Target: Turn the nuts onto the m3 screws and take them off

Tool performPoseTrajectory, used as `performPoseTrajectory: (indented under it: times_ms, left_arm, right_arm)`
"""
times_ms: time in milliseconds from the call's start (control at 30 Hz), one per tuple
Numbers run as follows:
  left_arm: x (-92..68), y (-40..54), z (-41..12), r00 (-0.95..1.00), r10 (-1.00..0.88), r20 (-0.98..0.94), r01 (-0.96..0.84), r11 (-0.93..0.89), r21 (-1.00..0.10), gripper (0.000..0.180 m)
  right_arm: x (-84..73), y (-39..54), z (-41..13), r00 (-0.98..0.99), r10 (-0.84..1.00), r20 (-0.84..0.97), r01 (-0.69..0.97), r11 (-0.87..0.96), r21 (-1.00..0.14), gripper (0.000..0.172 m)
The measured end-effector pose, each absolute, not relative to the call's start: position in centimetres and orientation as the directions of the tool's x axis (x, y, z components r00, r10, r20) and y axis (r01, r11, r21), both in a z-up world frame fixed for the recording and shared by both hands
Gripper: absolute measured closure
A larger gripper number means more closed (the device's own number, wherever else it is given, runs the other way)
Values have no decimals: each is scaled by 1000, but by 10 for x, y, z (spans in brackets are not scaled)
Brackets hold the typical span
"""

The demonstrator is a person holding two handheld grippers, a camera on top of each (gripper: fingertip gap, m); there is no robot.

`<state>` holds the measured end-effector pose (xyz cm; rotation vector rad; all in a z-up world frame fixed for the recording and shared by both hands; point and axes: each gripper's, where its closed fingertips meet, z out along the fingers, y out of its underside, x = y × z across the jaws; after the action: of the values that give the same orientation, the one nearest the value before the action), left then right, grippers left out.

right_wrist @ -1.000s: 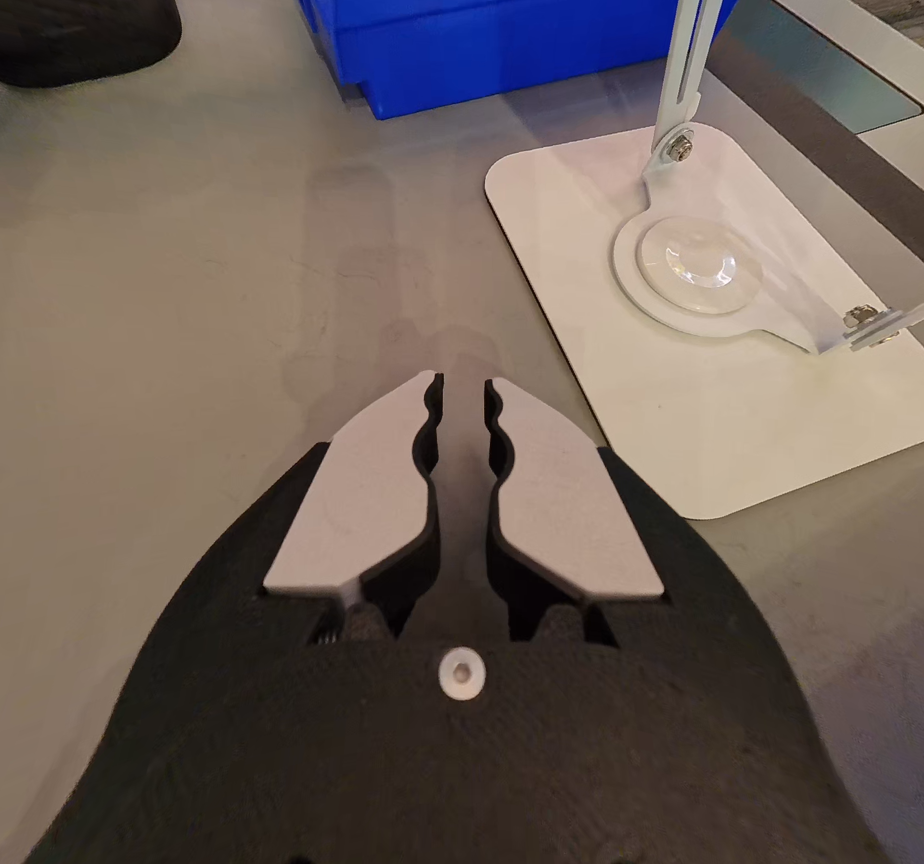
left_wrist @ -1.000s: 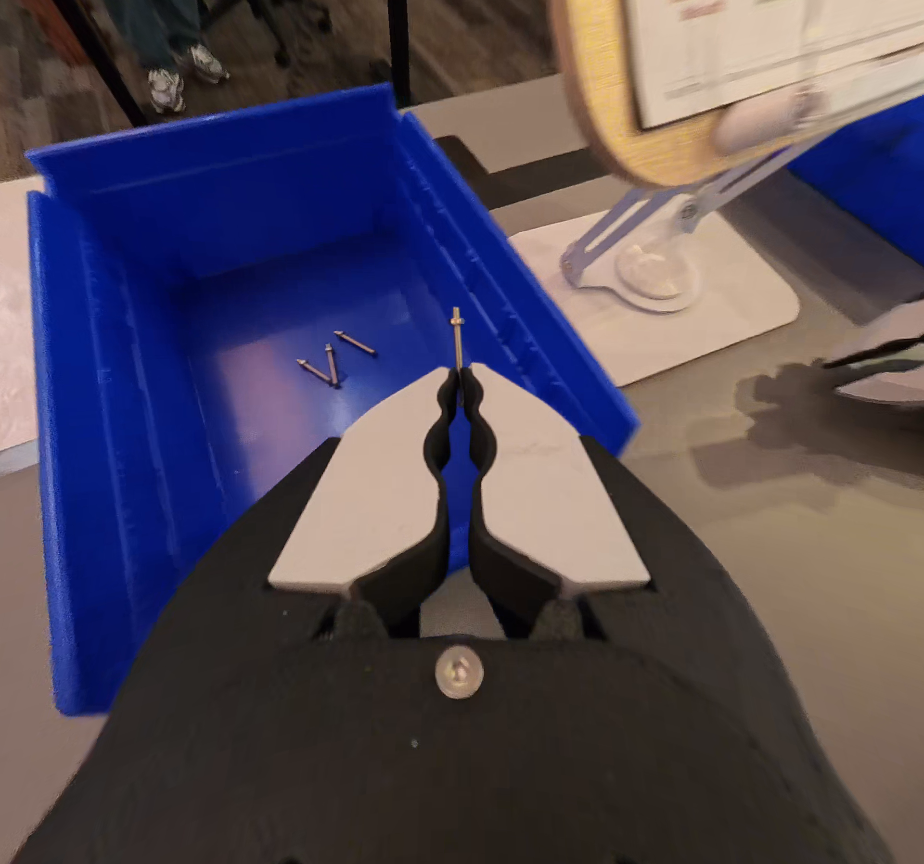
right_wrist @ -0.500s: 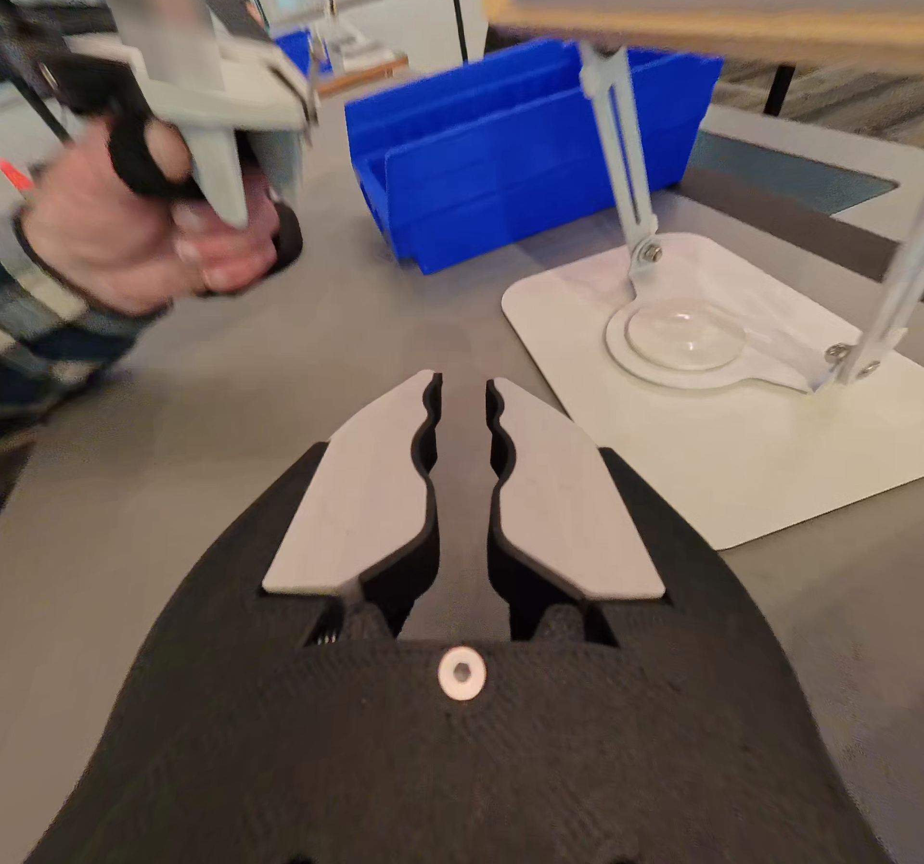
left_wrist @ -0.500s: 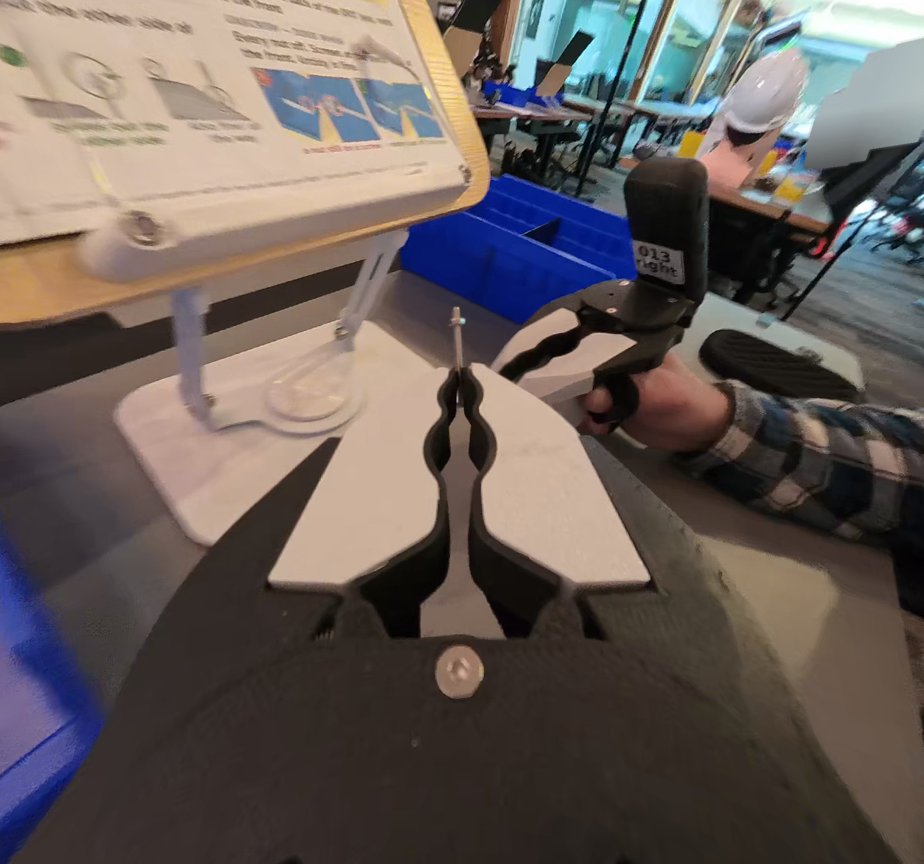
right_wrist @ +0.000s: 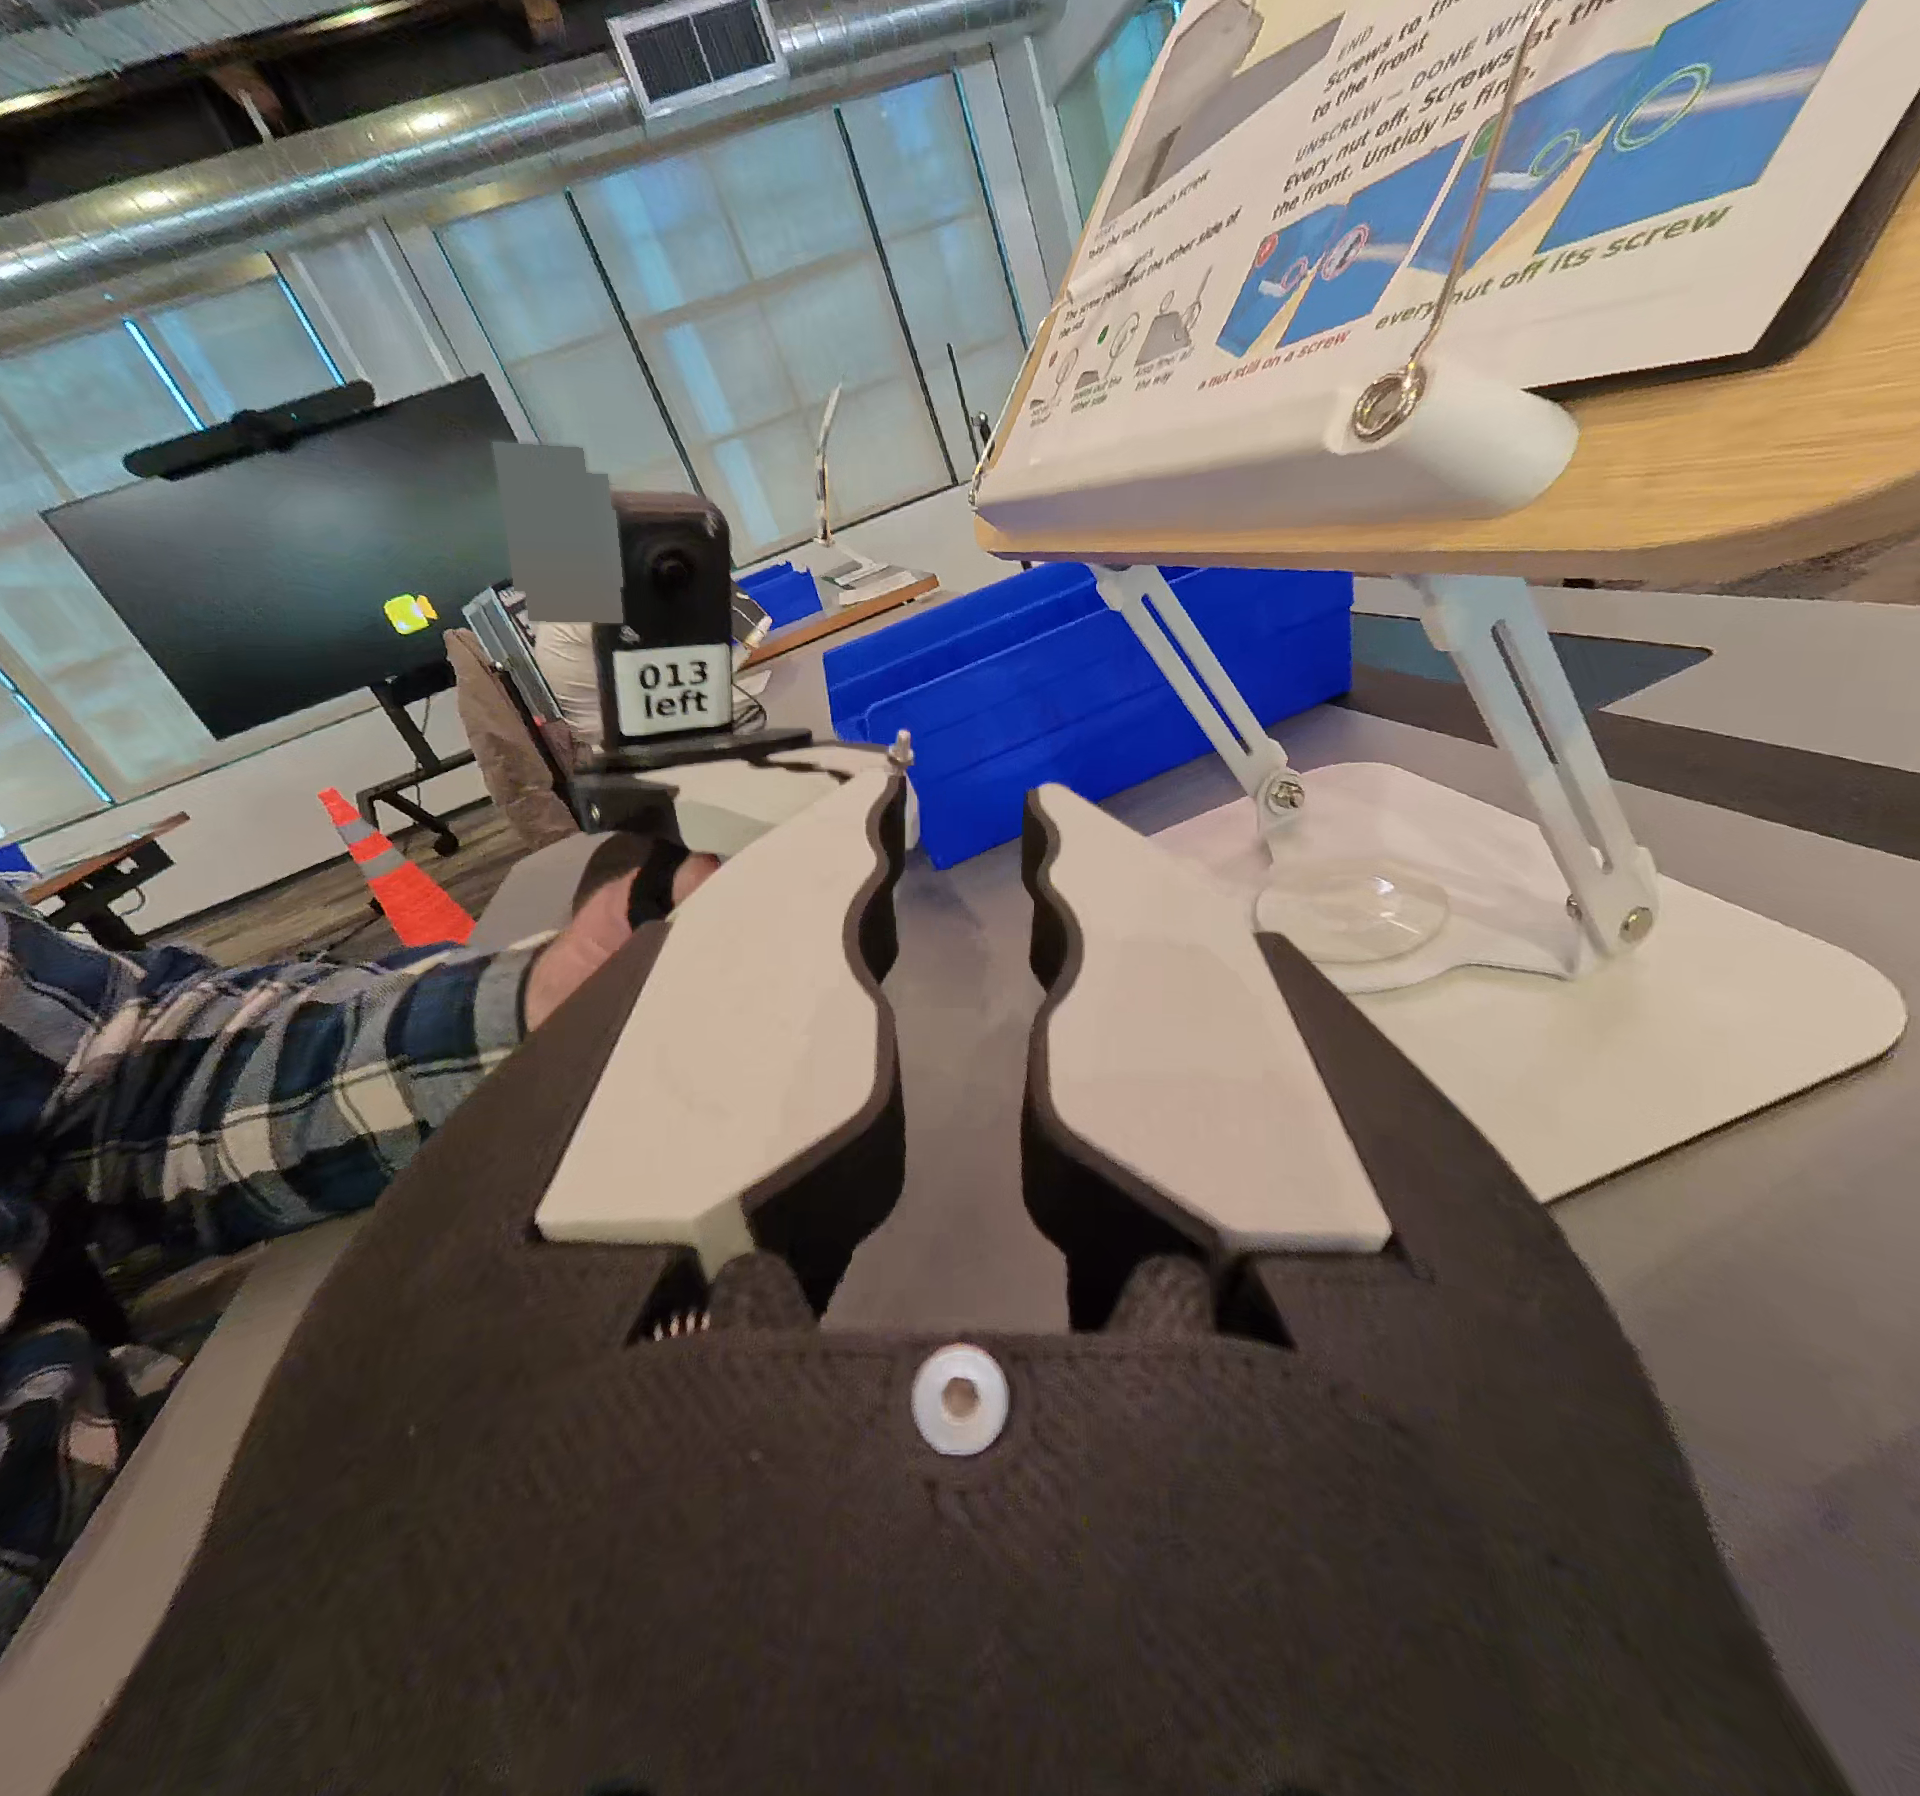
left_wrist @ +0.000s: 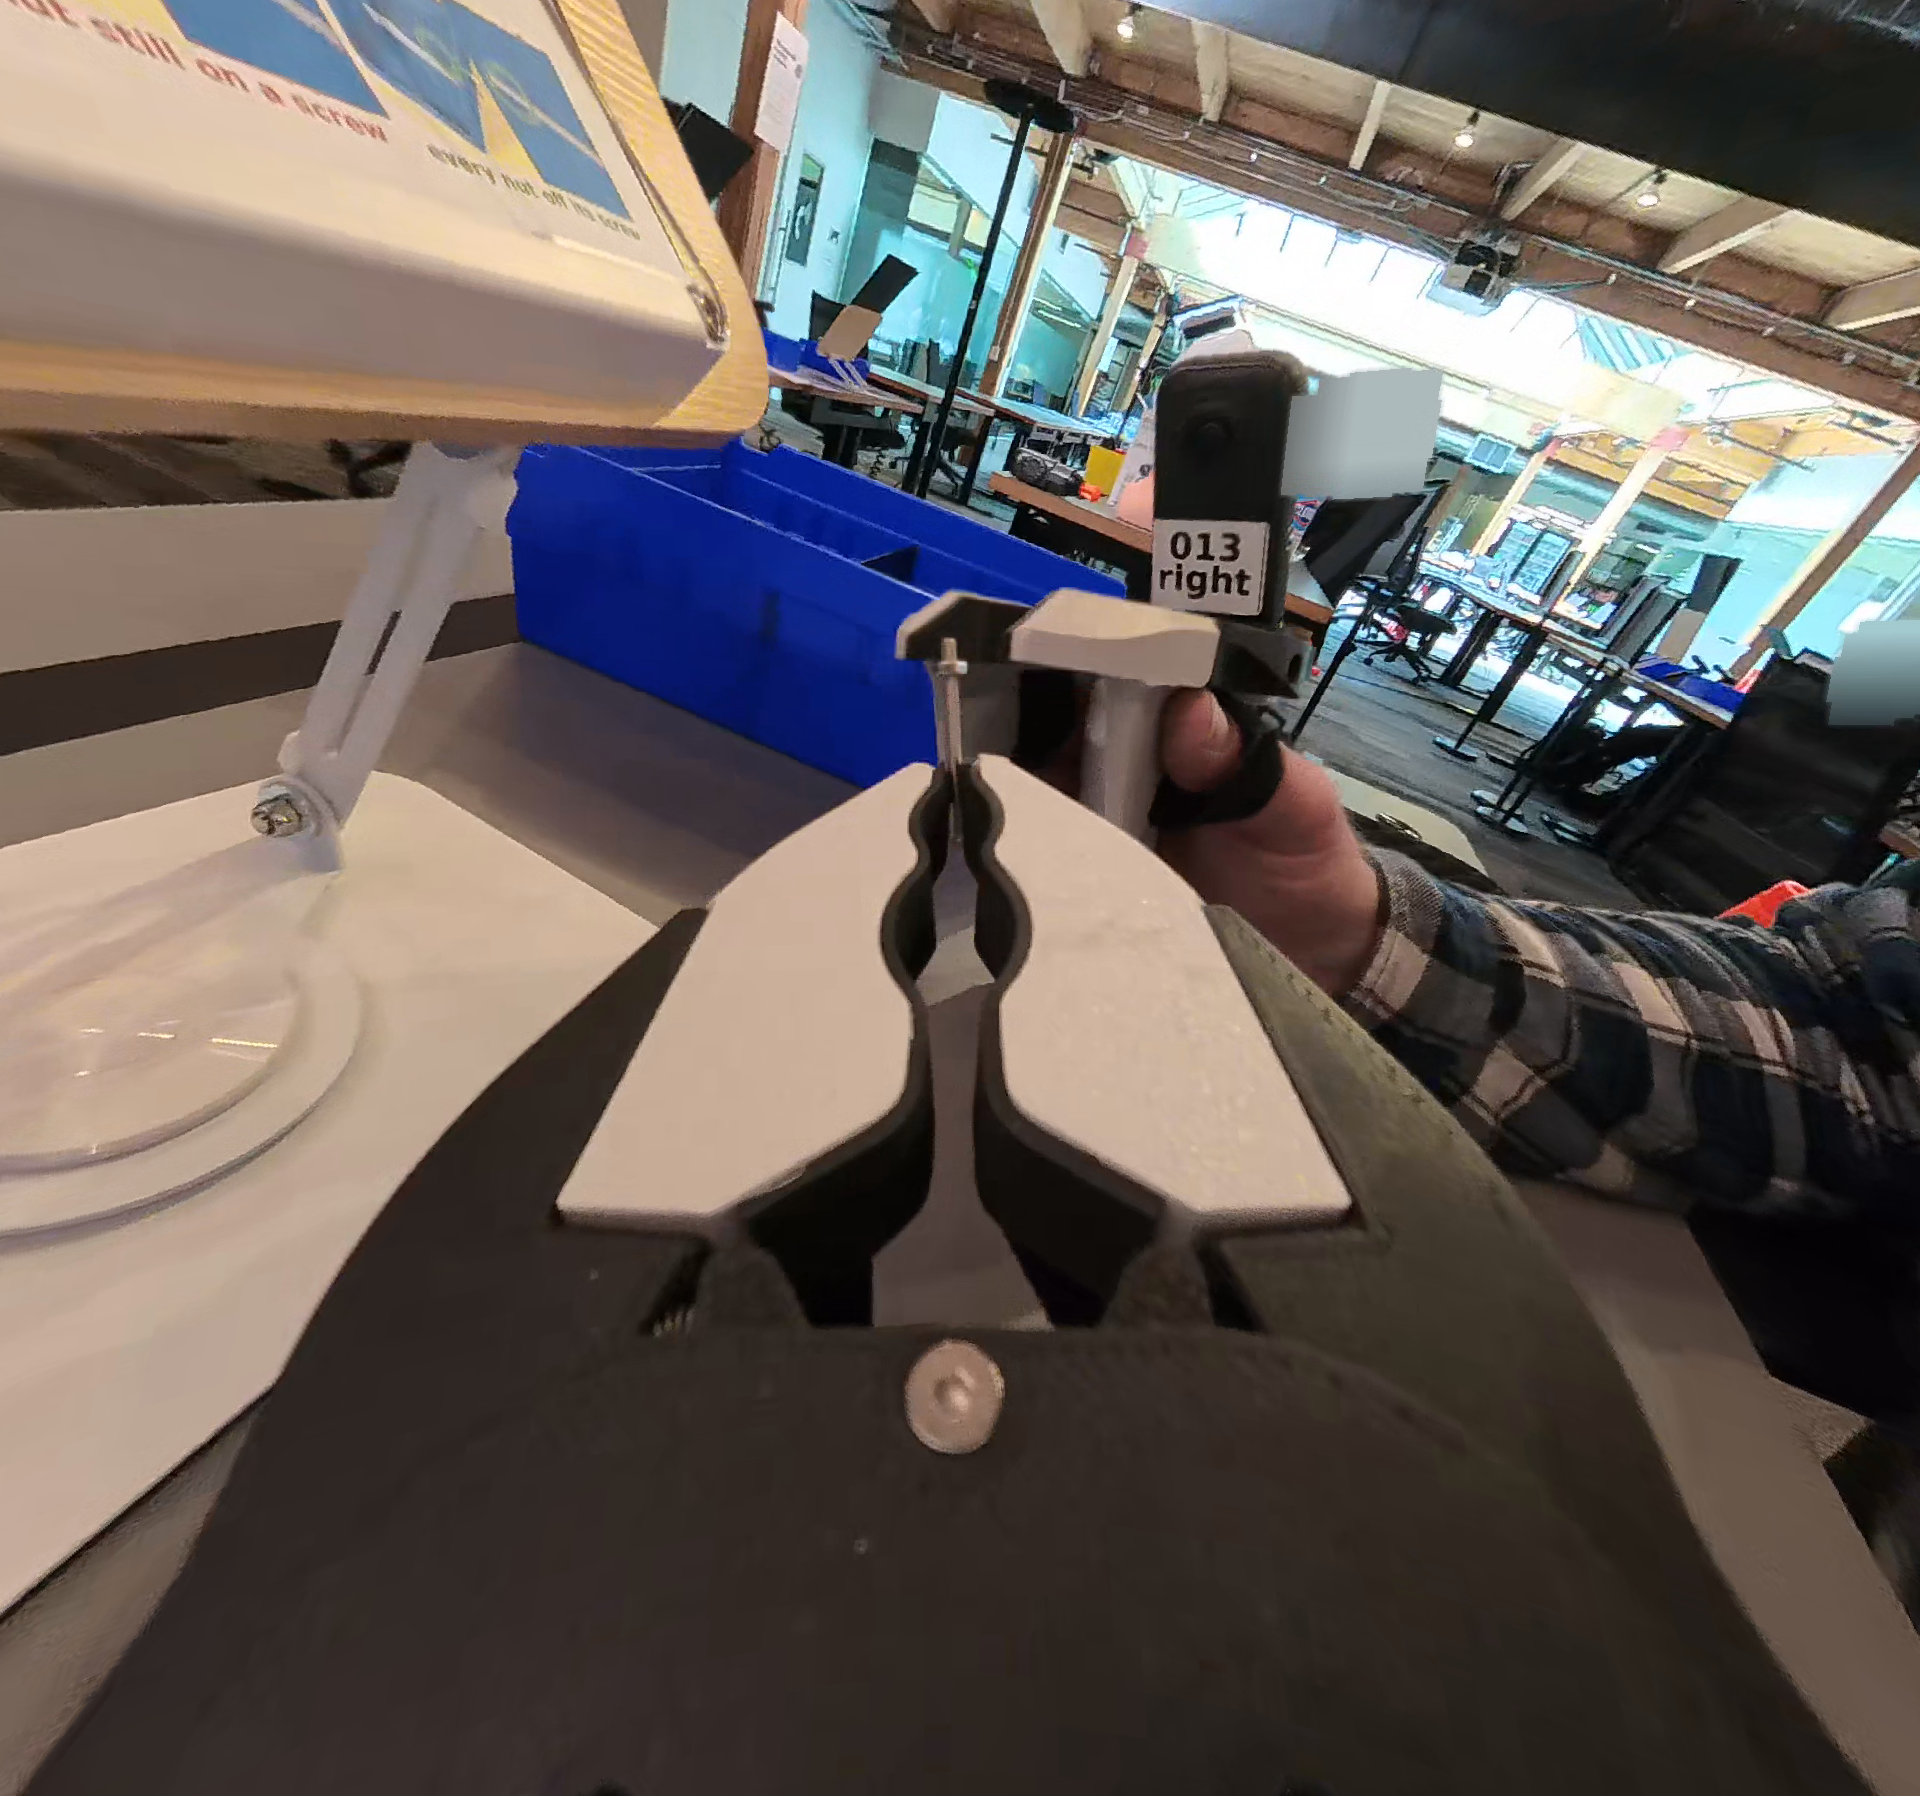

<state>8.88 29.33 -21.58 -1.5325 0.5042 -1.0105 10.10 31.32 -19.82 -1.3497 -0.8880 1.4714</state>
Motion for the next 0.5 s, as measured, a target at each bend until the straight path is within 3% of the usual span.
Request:
performPoseTrajectory:
  times_ms: [333,500]
  left_arm:
    - [95,286,-216,490,-820,296,221,-211,-952,179]
    - [98,284,-213,485,-829,278,215,-196,-957,179]
  right_arm:
    - [98,301,-188,-53,947,-317,-190,-321,-928,142]
    - [89,290,-195,-85,948,-305,-132,-314,-940,151]
